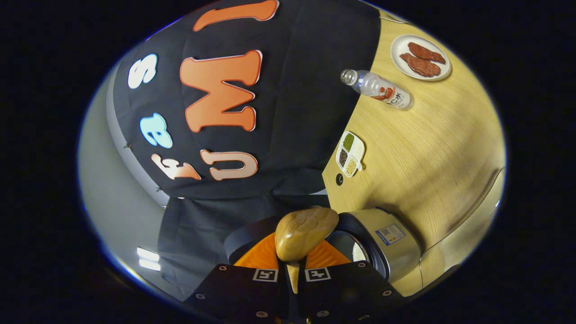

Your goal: Close the left gripper, press the button to open the rice cooker; take a wooden spoon from the chopstick holder with the right hand, scoop a spoonful of rice and pour it into the rice cooker, then put the wooden spoon back into the chopstick holder.

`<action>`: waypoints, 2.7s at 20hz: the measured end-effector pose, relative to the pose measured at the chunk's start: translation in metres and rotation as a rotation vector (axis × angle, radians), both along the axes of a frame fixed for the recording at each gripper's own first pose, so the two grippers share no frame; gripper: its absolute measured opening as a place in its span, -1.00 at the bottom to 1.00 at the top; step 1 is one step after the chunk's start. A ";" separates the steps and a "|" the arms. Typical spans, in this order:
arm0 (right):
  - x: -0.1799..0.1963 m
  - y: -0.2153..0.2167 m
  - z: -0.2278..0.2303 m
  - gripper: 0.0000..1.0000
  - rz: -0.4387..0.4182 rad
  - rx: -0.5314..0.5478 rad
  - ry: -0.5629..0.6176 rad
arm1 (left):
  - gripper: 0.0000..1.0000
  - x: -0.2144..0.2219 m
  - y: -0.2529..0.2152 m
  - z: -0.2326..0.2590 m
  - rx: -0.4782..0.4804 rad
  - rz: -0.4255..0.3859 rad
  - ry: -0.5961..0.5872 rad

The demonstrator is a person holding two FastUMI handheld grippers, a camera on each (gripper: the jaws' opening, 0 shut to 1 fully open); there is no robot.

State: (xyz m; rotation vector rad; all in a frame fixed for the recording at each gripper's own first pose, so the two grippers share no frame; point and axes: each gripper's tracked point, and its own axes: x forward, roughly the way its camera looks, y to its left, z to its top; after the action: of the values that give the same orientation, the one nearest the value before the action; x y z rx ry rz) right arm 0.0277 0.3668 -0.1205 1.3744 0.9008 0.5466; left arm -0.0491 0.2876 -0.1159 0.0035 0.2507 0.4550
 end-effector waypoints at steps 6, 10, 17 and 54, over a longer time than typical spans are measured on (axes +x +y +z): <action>0.003 0.027 0.008 -0.85 0.046 -0.268 -0.244 | 1.00 -0.005 0.026 -0.018 -0.017 0.031 0.027; 0.002 0.036 0.016 -0.84 0.067 -0.399 -0.407 | 1.00 -0.003 0.029 -0.021 -0.015 0.025 0.034; -0.004 0.050 0.045 -0.85 0.087 -0.534 -0.629 | 1.00 0.003 0.022 -0.025 -0.011 0.009 0.042; -0.055 0.090 0.136 -0.86 0.156 -0.754 -1.378 | 0.93 -0.015 0.026 -0.034 -0.020 0.024 0.058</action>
State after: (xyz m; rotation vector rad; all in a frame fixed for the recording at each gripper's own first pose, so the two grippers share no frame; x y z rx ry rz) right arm -0.0274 0.4570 0.0160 0.0611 0.0031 0.9452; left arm -0.0641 0.3132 -0.1495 -0.0055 0.3123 0.4765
